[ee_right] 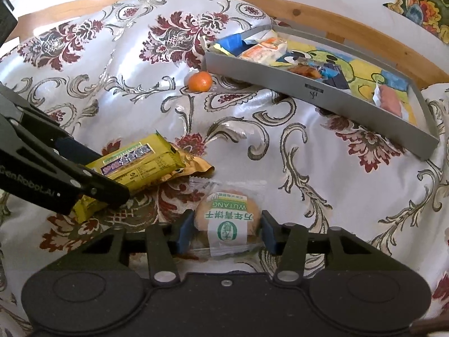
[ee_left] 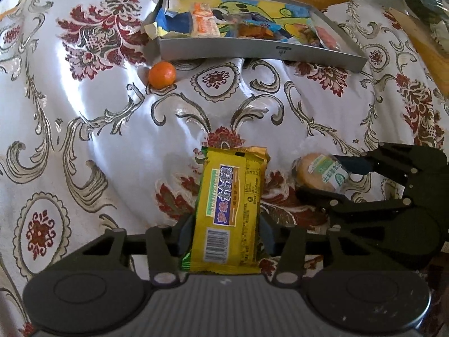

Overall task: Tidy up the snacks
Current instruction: 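Lift the bread roll and wafer bar and carry both toward the gray tray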

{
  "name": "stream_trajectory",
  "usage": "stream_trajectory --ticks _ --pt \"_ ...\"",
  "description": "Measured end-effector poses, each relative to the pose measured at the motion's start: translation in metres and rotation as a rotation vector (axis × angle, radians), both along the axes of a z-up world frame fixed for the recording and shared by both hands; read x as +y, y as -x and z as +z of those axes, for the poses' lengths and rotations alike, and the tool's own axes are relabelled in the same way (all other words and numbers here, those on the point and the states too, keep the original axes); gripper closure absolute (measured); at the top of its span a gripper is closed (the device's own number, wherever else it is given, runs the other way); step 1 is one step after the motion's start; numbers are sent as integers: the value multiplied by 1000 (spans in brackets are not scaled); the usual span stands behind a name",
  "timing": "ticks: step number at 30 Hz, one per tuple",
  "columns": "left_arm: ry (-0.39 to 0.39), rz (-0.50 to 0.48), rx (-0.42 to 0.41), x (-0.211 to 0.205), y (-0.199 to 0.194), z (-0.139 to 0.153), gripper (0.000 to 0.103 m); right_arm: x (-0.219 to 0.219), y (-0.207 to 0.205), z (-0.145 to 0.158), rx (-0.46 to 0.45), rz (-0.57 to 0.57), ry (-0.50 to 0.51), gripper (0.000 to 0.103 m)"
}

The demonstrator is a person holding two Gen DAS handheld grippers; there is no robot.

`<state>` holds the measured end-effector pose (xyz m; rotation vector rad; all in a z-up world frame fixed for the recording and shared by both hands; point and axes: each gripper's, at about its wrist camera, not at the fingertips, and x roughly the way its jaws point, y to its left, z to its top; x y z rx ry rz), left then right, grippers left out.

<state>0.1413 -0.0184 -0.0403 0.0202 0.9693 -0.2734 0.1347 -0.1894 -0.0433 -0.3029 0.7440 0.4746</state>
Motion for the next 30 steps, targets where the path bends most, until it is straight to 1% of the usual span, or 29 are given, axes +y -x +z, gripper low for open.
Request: stream_trajectory --ticks 3,6,11,14,18,26,30 --pt "-5 -10 -4 -1 5 3 51 2 6 2 -11 17 17 53" --pt "23 -20 2 0 11 6 51 4 12 6 -18 27 31 53" --pt "33 -35 8 1 22 8 51 3 20 10 1 34 54 53" --pt "45 -31 -15 2 29 11 51 0 26 15 -2 25 58 53" --pt "69 -19 -48 3 31 17 52 -8 33 24 -30 -2 54 53" --pt "70 -33 -129 -2 36 28 52 -19 39 37 -85 -36 22 53" --pt "83 -31 -167 -3 35 36 52 -21 39 43 -134 -56 7 53"
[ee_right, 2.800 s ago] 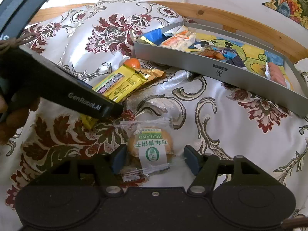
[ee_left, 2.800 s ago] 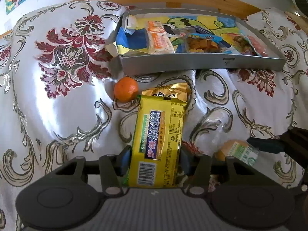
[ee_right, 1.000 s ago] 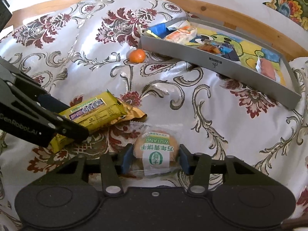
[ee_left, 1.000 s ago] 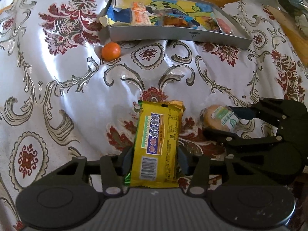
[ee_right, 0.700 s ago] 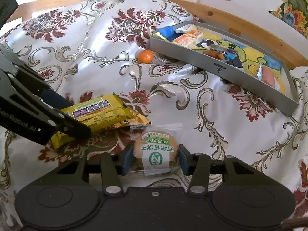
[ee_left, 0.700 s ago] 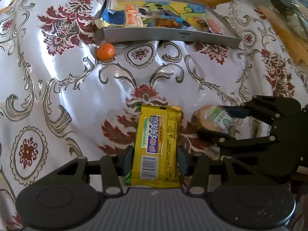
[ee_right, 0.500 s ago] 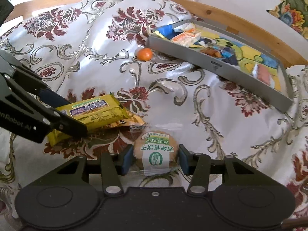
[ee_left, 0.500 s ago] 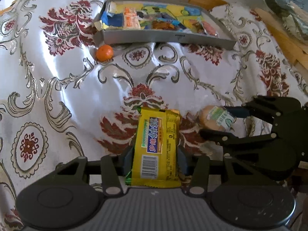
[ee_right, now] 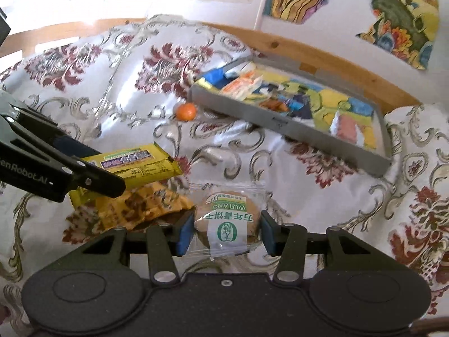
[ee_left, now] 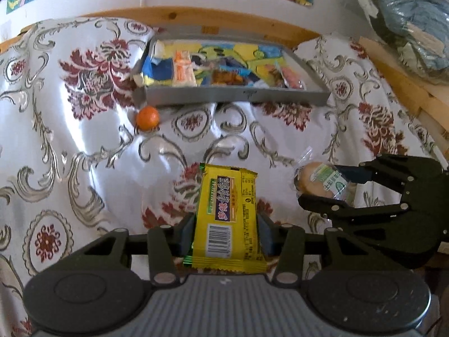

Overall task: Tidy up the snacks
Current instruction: 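Lift the bread roll and wafer bar and carry both toward the gray tray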

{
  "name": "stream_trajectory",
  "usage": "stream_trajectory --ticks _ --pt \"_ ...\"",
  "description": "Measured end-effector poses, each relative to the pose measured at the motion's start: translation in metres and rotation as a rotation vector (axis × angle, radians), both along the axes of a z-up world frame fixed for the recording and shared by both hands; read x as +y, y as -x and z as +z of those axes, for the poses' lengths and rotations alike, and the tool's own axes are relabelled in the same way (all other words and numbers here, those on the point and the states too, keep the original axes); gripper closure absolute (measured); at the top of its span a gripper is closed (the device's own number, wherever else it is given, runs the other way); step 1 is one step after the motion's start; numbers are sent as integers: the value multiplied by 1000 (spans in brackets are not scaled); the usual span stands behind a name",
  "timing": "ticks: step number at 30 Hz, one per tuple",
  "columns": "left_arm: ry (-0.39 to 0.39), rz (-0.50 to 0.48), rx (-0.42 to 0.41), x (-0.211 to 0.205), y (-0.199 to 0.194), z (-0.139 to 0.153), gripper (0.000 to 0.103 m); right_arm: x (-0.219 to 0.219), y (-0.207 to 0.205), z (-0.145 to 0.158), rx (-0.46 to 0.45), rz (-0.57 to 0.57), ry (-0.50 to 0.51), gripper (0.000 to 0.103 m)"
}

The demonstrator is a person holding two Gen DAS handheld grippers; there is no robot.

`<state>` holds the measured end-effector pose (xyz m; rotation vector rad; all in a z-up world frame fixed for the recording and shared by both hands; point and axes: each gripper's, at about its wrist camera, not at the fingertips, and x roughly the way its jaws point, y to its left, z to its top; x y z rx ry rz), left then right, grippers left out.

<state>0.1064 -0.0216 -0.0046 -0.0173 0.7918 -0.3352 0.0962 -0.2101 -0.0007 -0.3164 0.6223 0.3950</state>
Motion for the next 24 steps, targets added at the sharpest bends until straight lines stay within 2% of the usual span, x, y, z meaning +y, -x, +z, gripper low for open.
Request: stream_trajectory --ticks 13,24 --pt "30 24 -89 -7 -33 19 52 -11 -14 8 -151 -71 -84 52" --pt "-5 24 -173 -23 -100 41 52 -25 -78 29 -318 -108 -127 52"
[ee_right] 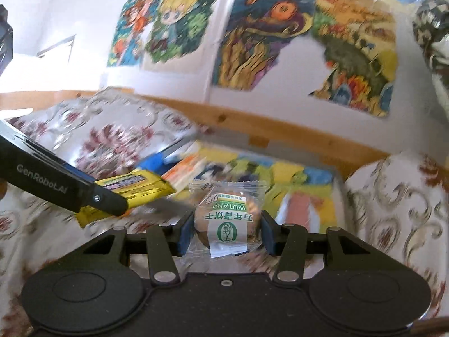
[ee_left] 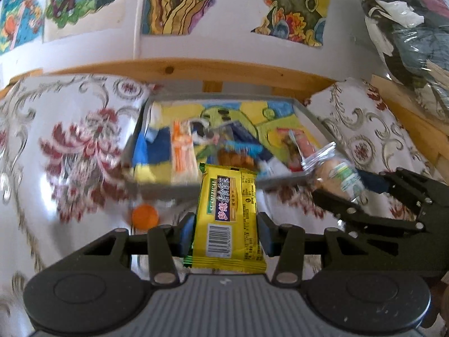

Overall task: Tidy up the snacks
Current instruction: 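Lift the bread roll and wafer bar and carry both toward the gray tray, then lower the bread roll into the tray with the right tool while the left tool lowers the wafer bar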

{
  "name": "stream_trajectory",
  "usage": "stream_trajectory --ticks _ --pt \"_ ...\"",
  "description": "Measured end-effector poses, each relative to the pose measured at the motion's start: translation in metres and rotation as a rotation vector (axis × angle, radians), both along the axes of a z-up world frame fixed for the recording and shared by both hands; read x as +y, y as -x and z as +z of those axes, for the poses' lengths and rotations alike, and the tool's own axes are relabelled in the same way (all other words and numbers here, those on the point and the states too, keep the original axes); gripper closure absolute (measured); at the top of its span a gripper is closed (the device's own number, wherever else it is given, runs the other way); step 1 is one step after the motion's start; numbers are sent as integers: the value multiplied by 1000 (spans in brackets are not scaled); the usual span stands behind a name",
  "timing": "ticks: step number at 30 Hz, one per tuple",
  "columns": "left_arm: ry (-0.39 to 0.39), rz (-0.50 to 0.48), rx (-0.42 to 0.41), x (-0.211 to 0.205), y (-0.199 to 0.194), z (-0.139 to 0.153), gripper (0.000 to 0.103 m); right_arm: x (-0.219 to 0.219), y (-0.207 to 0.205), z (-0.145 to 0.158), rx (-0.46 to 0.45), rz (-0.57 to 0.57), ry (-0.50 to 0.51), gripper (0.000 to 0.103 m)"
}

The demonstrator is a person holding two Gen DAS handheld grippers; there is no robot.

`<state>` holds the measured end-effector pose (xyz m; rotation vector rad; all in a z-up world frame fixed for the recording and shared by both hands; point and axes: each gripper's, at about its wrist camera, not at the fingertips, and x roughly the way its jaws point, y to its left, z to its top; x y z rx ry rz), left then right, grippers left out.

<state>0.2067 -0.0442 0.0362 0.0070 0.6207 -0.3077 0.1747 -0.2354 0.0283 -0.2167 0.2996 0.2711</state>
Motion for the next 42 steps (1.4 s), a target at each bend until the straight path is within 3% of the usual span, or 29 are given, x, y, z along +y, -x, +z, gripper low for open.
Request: stream_trajectory --ticks 5,10,16,26,42 --pt "-9 -9 -35 -21 -43 11 52 -34 -35 0 -15 -101 -34 52" --pt "23 -9 -61 -51 -93 19 52 -73 -68 -5 30 -219 -122 52" --pt "35 -17 -99 -90 -135 11 52 -93 -93 -10 2 -267 -172 52" --pt "32 8 -57 -113 -162 -26 52 -93 -116 -36 25 -241 -143 52" --pt "40 9 -41 -117 -166 -42 51 -90 -119 -44 39 -242 -135 50"
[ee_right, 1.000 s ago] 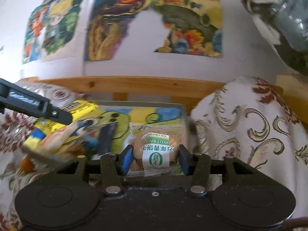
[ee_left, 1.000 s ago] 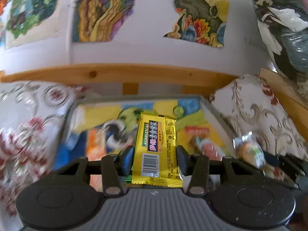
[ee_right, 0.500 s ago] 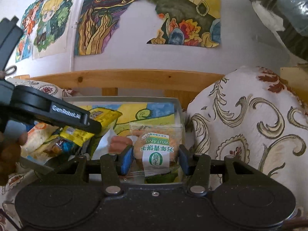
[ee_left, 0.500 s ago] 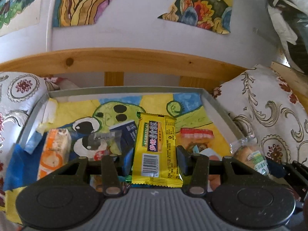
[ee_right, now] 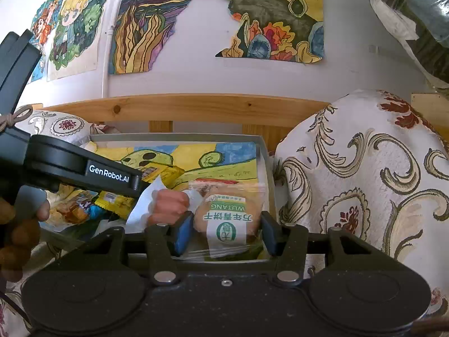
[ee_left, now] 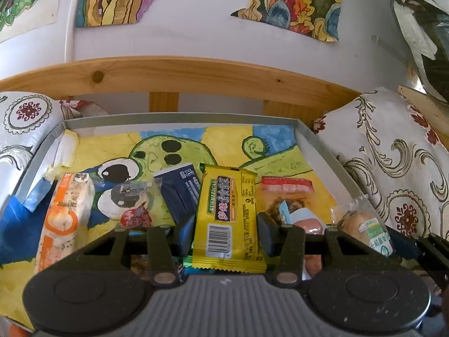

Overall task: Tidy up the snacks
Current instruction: 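Lower the bread roll into the tray with the right tool while the left tool lowers the wafer bar, then open both tools and withdraw them from the tray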

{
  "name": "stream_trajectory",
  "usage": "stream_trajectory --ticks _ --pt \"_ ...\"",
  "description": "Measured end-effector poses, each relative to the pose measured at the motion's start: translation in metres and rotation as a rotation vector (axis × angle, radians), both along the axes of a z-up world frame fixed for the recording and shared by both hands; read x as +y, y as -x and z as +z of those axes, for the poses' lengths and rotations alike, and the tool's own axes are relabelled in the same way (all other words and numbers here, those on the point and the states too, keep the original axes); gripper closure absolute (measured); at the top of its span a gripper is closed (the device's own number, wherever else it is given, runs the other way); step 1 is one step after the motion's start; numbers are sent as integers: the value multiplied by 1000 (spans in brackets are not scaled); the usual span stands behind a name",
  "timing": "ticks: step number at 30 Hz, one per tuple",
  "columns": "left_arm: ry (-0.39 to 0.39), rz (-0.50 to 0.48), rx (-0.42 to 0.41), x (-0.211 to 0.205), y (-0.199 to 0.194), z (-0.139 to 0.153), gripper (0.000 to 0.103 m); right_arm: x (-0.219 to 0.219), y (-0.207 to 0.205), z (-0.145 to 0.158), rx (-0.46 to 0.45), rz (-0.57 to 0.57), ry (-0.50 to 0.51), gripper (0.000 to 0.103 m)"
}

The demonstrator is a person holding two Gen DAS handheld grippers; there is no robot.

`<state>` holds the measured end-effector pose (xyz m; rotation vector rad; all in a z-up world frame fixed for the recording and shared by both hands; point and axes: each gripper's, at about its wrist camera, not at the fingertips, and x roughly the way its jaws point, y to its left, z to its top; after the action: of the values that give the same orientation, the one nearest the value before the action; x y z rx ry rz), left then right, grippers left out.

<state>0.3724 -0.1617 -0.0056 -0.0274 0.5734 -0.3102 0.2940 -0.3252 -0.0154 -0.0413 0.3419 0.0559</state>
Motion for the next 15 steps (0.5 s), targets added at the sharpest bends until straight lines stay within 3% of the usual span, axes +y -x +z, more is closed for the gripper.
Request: stream_trajectory --ticks 7,10,13,15 --pt "23 -1 4 2 5 4 44 2 3 2 -5 3 15 44" --pt "38 22 -4 8 9 9 35 3 6 6 -17 6 25 36" --pt "57 37 -11 14 12 14 26 5 11 10 -32 9 29 22" --pt "58 42 -25 17 17 18 22 6 14 13 -39 7 31 22"
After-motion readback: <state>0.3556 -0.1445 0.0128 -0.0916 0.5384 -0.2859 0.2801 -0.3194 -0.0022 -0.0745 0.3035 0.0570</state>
